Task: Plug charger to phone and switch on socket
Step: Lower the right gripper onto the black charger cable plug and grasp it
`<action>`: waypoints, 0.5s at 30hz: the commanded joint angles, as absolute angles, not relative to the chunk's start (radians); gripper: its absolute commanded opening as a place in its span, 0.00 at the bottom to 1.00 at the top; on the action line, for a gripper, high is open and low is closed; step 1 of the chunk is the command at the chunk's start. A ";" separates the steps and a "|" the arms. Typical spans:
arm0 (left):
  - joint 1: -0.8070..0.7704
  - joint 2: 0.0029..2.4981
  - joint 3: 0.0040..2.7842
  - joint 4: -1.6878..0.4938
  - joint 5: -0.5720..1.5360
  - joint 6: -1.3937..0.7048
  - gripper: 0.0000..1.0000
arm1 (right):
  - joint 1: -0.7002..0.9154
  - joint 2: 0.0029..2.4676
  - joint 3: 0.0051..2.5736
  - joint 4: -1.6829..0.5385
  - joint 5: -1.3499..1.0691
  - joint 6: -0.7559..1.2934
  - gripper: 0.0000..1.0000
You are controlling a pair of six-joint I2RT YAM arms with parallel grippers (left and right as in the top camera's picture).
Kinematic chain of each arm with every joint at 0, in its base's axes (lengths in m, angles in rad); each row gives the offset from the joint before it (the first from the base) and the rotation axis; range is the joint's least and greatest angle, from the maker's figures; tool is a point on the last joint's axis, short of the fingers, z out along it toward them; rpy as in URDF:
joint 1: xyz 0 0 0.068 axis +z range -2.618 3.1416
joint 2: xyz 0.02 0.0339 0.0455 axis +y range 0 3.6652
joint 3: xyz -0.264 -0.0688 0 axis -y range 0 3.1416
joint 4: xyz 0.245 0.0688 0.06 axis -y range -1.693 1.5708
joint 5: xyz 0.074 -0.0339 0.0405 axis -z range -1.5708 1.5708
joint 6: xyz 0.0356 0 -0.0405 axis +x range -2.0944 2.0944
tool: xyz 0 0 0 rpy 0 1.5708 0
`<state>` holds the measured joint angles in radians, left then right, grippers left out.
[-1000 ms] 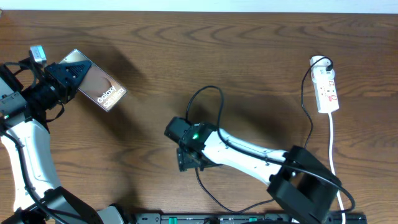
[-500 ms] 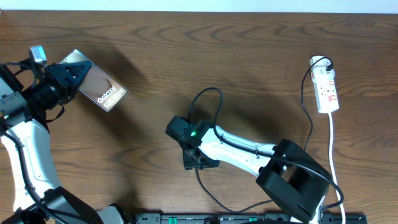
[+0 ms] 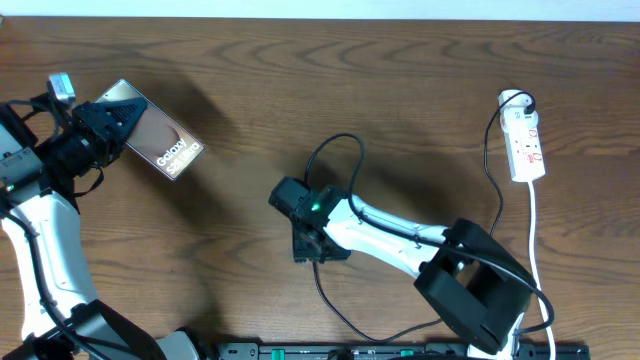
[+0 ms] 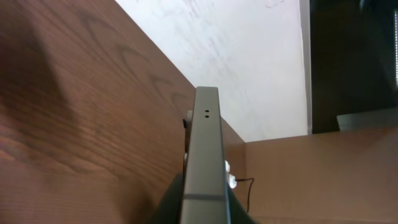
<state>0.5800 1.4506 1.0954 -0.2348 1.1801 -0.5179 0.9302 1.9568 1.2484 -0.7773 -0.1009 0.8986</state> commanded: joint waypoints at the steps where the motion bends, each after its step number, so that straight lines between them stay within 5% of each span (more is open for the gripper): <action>1: 0.584 1.438 1.111 -0.230 1.220 -0.493 0.07 | 0.914 1.996 1.249 -0.764 -0.093 0.905 0.54; 3: 0.584 1.438 1.111 -0.230 1.220 -0.493 0.07 | 0.913 1.997 1.249 -0.764 -0.092 0.913 0.53; 9: 0.584 1.438 1.111 -0.231 1.220 -0.493 0.08 | 0.913 1.998 1.249 -0.767 -0.092 0.912 0.26; 15: 0.584 1.438 1.111 -0.233 1.220 -0.493 0.07 | 0.915 2.009 1.249 -0.767 -0.093 0.912 0.23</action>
<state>0.5800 1.4506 1.0954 -0.2348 1.1801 -0.5049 0.9184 1.9629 1.2491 -0.7673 -0.1001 0.9096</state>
